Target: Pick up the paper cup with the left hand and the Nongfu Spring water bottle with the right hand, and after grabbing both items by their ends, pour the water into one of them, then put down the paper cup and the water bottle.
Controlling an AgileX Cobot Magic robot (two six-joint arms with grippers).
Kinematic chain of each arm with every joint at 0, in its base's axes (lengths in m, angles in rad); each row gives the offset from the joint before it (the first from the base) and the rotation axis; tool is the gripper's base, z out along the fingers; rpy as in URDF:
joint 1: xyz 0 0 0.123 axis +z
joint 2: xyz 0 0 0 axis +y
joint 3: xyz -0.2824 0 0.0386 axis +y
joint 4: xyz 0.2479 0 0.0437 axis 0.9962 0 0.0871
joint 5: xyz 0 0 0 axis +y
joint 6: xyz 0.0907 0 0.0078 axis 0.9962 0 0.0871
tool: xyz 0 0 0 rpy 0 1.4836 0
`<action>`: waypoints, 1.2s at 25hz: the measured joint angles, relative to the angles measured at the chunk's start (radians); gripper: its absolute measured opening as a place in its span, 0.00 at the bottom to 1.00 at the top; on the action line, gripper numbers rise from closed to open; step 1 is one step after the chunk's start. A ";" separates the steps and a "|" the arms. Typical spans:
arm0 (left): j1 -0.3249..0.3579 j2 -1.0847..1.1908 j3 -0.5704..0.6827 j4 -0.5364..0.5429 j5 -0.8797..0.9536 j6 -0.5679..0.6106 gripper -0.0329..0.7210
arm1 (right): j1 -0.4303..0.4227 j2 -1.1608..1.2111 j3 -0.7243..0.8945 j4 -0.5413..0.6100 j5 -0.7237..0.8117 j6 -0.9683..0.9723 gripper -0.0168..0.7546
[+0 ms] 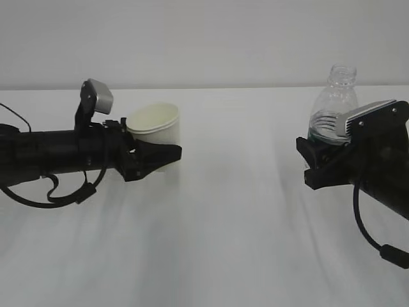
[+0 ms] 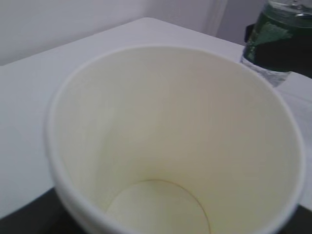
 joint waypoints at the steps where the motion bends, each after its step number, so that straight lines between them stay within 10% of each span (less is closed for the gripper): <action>1: -0.017 0.000 0.000 0.000 0.000 0.000 0.71 | 0.000 -0.008 0.000 -0.008 0.004 0.002 0.63; 11: -0.202 0.000 0.000 0.000 0.022 0.000 0.71 | 0.000 -0.015 0.004 -0.119 0.032 0.051 0.63; 30: -0.265 0.000 0.000 -0.040 0.026 0.024 0.70 | 0.000 -0.015 -0.067 -0.286 0.144 0.052 0.63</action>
